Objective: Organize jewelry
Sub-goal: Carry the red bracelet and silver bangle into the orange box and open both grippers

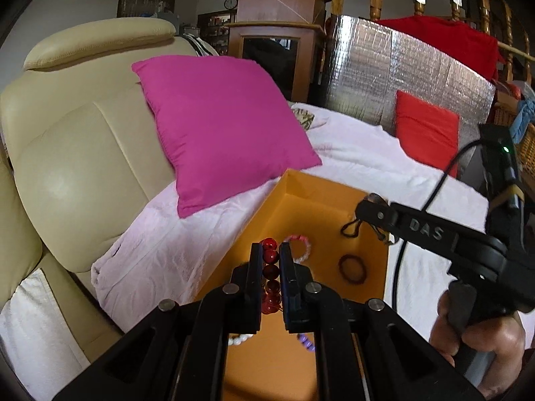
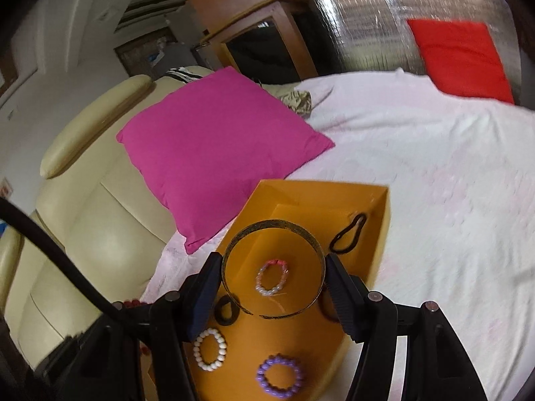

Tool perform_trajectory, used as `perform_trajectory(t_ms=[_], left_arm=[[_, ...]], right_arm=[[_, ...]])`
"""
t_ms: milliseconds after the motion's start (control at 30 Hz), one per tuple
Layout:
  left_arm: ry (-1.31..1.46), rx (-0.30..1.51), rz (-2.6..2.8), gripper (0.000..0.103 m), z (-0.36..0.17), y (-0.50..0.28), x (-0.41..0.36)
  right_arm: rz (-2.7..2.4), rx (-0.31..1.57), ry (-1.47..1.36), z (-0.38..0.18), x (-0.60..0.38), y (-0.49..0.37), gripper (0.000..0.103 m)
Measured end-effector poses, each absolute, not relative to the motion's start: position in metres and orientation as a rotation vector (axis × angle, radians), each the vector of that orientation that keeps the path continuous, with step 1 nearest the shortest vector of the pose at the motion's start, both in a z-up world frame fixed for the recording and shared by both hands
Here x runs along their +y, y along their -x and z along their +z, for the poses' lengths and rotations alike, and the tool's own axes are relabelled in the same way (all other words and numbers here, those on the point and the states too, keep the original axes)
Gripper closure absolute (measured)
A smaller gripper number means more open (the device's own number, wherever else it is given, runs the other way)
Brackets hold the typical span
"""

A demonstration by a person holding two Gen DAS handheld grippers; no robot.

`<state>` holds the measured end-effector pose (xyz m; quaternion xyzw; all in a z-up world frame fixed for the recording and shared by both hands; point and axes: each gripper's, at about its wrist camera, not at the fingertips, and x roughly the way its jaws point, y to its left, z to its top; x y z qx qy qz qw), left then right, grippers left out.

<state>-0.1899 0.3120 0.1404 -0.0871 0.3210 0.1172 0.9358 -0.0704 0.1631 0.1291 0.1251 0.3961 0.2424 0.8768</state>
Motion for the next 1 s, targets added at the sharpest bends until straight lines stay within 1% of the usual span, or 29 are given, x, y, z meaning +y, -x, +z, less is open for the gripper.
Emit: perform_trajectory(t_ms=[367, 1000], left_arm=[[0.179, 0.765, 0.203, 0.093, 0.100, 0.203, 0.311], [0.155, 0.786, 0.207, 0.093, 0.091, 0.201, 0.306]], right_arm=[[0.499, 0.889, -0.246, 0.089, 0.176, 0.072, 0.038], [0.513, 0.950, -0.149, 0.067, 0.196, 0.066, 0.038]])
